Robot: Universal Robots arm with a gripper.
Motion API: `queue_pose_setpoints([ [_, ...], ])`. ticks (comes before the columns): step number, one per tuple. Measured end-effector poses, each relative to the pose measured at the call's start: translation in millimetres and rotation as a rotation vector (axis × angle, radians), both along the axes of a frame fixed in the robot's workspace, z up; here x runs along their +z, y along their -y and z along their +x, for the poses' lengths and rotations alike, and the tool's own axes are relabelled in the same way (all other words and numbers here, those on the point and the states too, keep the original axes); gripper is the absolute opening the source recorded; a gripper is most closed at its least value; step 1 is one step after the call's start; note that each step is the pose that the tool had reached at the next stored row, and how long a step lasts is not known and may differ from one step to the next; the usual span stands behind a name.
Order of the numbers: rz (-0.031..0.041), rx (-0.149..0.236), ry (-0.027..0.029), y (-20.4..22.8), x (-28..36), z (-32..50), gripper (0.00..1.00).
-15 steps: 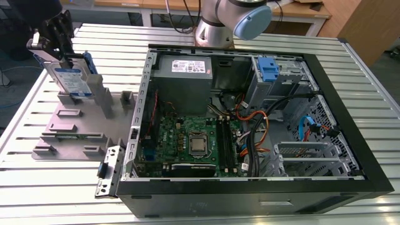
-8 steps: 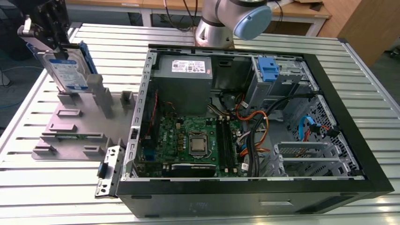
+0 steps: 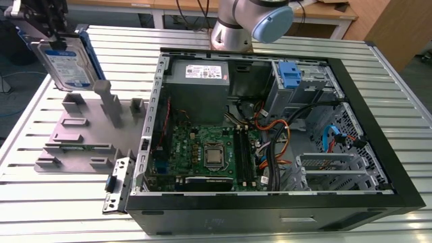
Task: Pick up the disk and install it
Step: 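Pick up the disk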
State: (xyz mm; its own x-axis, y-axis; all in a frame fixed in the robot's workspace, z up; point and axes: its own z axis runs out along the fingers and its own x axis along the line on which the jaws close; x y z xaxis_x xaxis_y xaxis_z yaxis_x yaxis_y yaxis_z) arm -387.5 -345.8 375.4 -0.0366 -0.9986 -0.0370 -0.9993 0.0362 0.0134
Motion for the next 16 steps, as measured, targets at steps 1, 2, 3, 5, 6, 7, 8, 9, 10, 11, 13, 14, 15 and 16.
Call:
queue_pose_setpoints([
  [1,0.0000,0.000,0.0001,-0.1,4.4,0.0,0.35],
  [2,0.0000,0.000,0.0000,-0.1,9.3,0.0,0.35],
  [3,0.0000,0.000,0.0001,-0.1,13.8,0.0,0.35],
  [5,0.0000,0.000,0.0000,-0.1,22.8,0.0,0.35],
  [6,0.0000,-0.001,0.0000,-0.1,27.3,0.0,0.35],
  [7,0.0000,-0.001,0.0001,-0.1,31.8,0.0,0.35],
  [8,0.0000,-0.001,0.0000,-0.1,36.6,0.0,0.35],
  [9,0.0000,-0.002,0.0000,-0.1,41.1,0.0,0.35],
  [10,0.0000,-0.002,0.0000,-0.1,45.5,0.0,0.35],
  [11,0.0000,-0.002,0.0000,-0.1,50.0,0.0,0.35],
  [13,0.0000,-0.002,0.0000,-0.1,59.1,0.0,0.35],
  [14,0.0000,-0.002,-0.0001,-0.1,63.7,0.0,0.35],
  [15,0.0000,-0.002,0.0000,-0.1,68.1,0.0,0.35],
  [16,0.0000,-0.002,0.0001,-0.1,72.9,0.0,0.35],
])
